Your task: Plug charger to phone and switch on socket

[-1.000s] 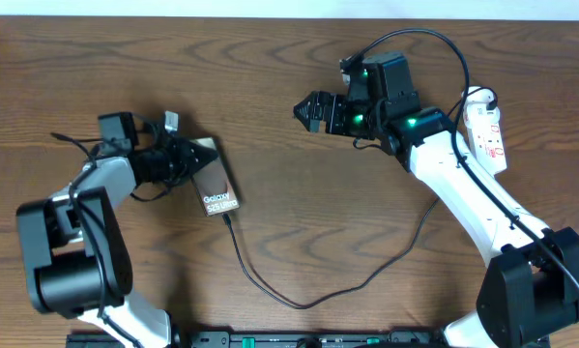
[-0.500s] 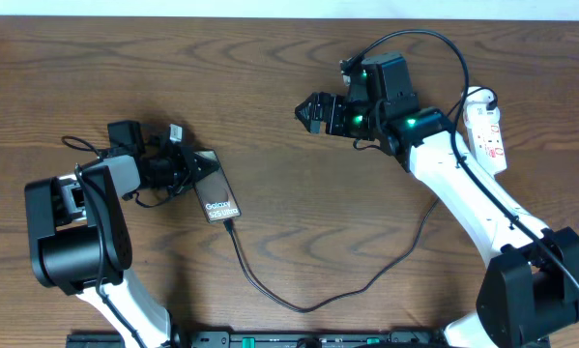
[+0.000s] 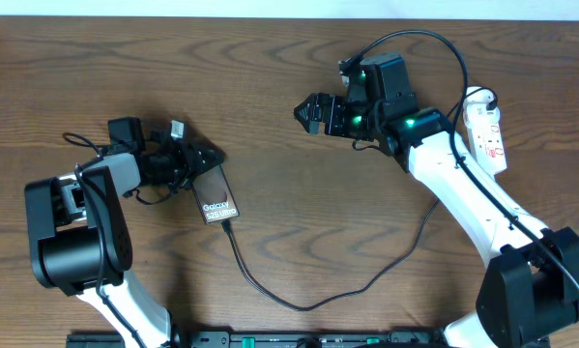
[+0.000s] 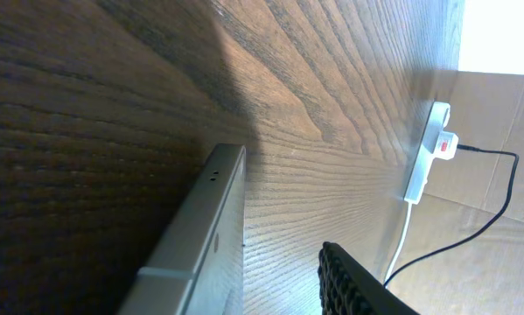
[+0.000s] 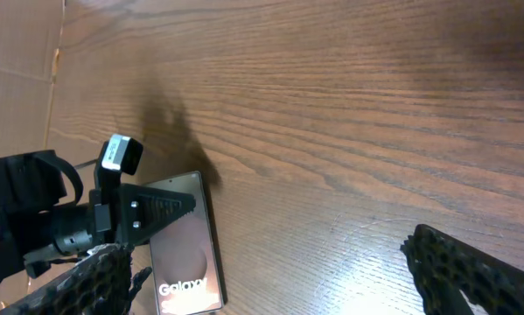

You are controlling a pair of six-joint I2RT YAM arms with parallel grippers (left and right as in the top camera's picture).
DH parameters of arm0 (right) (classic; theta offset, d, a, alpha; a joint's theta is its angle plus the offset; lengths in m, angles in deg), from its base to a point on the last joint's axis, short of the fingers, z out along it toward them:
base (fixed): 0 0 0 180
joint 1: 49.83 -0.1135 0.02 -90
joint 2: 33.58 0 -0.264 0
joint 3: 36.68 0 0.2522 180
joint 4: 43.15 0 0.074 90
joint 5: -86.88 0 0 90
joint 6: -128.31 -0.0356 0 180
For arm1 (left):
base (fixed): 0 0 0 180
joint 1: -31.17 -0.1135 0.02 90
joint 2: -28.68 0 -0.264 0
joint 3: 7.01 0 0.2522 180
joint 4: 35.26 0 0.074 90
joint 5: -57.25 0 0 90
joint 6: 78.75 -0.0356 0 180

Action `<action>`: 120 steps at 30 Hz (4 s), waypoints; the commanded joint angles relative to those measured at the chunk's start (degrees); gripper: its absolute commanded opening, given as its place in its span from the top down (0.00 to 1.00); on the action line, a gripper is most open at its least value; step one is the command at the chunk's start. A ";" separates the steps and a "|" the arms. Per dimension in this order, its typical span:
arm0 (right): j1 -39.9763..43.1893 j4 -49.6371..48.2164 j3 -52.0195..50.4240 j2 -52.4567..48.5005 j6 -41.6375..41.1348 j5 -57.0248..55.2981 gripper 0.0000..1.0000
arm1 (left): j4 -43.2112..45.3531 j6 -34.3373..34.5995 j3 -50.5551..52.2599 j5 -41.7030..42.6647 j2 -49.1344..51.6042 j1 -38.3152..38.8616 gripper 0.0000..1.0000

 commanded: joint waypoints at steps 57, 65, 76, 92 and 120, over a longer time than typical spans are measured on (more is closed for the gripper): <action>-0.37 0.13 1.18 1.01 0.83 -1.31 0.02 | -18.99 2.71 1.27 -49.03 2.43 -0.09 0.21; -0.37 0.35 1.18 1.01 0.87 -1.33 0.01 | -18.78 0.44 1.11 -46.07 0.46 -0.09 0.16; -0.37 0.66 1.18 1.01 1.07 -1.95 0.01 | -20.65 -3.17 -1.70 -38.38 -23.34 -0.09 0.05; 7.08 10.40 11.08 6.14 1.90 -0.98 0.02 | -19.89 -4.48 -3.41 -21.27 -49.66 0.20 0.02; 53.55 31.82 17.38 -4.76 31.45 3.72 0.13 | -20.81 -5.55 -3.28 -21.94 -48.63 0.17 0.02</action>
